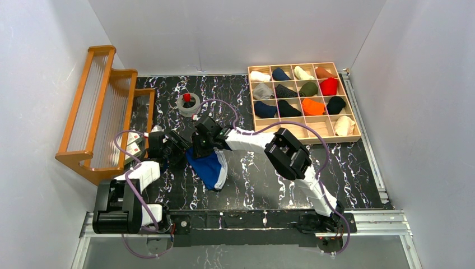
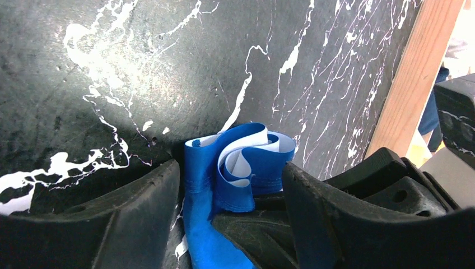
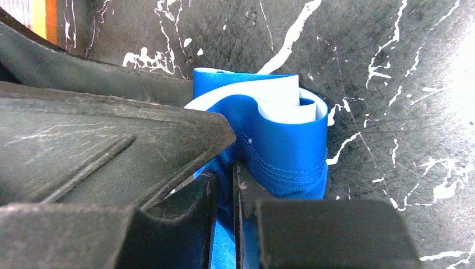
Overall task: Roll the underwear
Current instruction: Fold the underwear at the center of the board.
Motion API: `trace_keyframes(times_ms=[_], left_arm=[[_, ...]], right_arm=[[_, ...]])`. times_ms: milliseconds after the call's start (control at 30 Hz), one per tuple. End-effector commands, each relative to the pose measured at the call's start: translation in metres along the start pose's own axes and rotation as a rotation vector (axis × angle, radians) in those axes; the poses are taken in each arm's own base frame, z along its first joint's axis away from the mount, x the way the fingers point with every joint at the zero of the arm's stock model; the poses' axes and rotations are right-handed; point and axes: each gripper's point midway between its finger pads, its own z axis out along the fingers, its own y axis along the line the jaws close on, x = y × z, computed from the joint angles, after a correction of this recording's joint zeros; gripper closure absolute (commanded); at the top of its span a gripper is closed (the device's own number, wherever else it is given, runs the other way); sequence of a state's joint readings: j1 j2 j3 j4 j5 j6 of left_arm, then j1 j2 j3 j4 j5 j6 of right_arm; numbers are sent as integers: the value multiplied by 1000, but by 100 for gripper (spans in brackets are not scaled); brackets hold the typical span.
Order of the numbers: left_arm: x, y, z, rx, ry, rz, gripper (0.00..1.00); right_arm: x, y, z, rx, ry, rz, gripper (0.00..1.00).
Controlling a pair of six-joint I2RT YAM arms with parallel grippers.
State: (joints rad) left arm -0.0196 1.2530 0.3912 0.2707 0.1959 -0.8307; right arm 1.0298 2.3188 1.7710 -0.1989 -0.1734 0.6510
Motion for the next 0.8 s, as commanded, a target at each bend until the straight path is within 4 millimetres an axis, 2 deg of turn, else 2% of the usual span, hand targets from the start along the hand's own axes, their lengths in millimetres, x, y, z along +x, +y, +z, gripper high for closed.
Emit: trace_keyframes(times_ms=[0, 100, 200, 333, 467, 567, 633, 767], left_arm=[[29, 19, 1, -33, 115, 23, 40], [36, 34, 2, -98, 152, 35, 48], [38, 42, 4, -132, 167, 55, 63], [38, 53, 2, -191, 172, 85, 77], [35, 52, 2, -197, 165, 86, 82], [32, 47, 3, -183, 164, 87, 82], [32, 44, 3, -171, 168, 91, 82], [33, 41, 3, -157, 179, 98, 82]], right_arm=[[7, 0, -5, 23, 30, -30, 76], [6, 2, -8, 19, 27, -40, 74], [3, 6, -10, 10, 19, -48, 72], [-4, 20, -18, -37, 16, -61, 64], [-20, 47, -41, -105, -13, -114, 49], [-34, 53, -69, -84, -65, -190, 37], [-37, 46, -89, -40, -99, -233, 32], [-29, -2, -126, 107, -146, -233, 17]])
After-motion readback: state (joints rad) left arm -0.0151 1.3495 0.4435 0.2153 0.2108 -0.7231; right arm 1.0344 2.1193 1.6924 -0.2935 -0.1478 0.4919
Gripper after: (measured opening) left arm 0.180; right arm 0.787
